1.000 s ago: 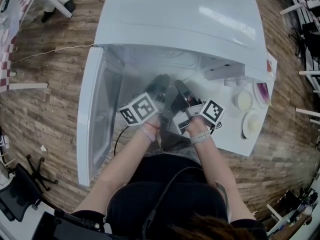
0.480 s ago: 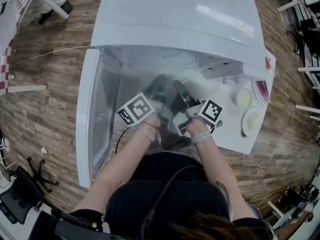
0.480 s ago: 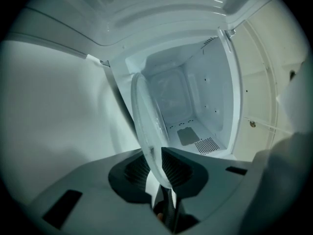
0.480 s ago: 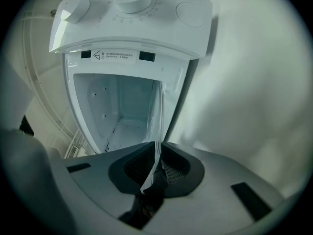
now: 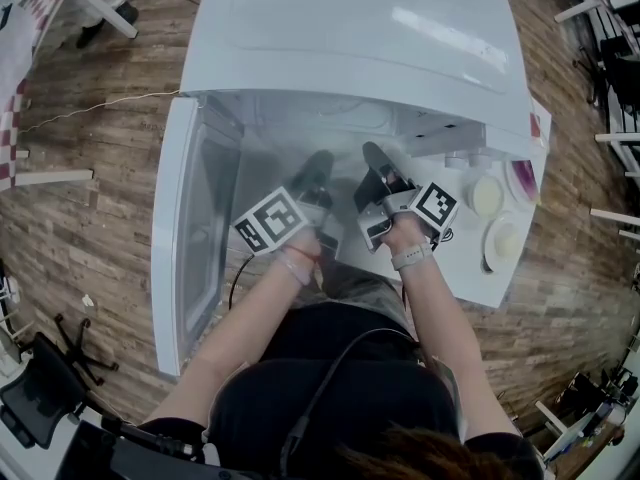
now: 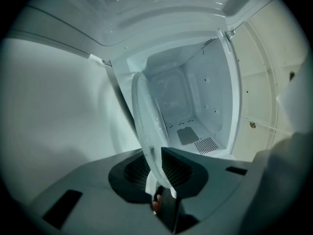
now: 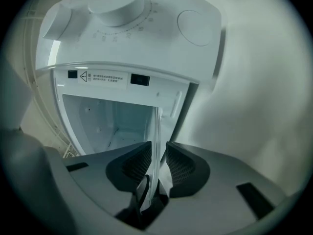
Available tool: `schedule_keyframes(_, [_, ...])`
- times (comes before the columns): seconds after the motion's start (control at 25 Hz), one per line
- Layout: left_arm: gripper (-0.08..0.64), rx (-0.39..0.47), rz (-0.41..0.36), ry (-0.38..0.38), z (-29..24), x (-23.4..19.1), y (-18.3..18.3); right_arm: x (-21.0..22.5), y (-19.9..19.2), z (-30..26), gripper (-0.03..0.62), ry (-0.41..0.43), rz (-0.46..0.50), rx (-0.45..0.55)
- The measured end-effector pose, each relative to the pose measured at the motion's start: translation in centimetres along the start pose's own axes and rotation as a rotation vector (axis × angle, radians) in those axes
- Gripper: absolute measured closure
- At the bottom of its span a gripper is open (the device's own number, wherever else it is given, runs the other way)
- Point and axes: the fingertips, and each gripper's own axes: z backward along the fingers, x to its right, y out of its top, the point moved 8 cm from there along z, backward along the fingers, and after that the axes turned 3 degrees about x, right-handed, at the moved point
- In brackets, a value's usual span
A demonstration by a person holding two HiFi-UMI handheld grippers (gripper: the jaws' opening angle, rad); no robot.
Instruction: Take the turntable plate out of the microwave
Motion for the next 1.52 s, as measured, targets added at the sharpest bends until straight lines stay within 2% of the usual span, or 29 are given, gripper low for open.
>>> schedule_keyframes(0.56, [0.499,-0.011,0.039,-0.029,0.9,-0.5,-0.1,-0.5,-0.2,-2.3,0.503,0.063,-0.069,-0.009])
schedule_keyframes(0.64, [0.499,-0.011,0.039,-0.030,0.9,-0.6,-0.1,-0.2,-0.3,-2.4,0.525,0.058,-0.072,-0.008])
schedule_keyframes(0.92, [0.497,0.011,-0.022,-0.044,0.9,-0.5,0.2,-0.1,-0.6,-2.3,0.544,0.086,-0.091,-0.008])
schedule_keyframes(1.2, [0.497,0.050,-0.033,-0.058,0.1,-0.8,1.5,0.2,-0.7,-2.0,0.548,0.115,-0.095,-0.019])
schedule_keyframes(1.36, [0.497,0.081,-0.018,-0.054,-0.2,-0.8,2.1,0.1,-1.0,-1.8,0.548,0.123,-0.092,-0.031])
schedule_keyframes(1.52, [0.497,0.108,0.035,-0.057,-0.2,-1.0,2.4,-0.1,-1.3,-1.6,0.549,0.138,-0.090,-0.045])
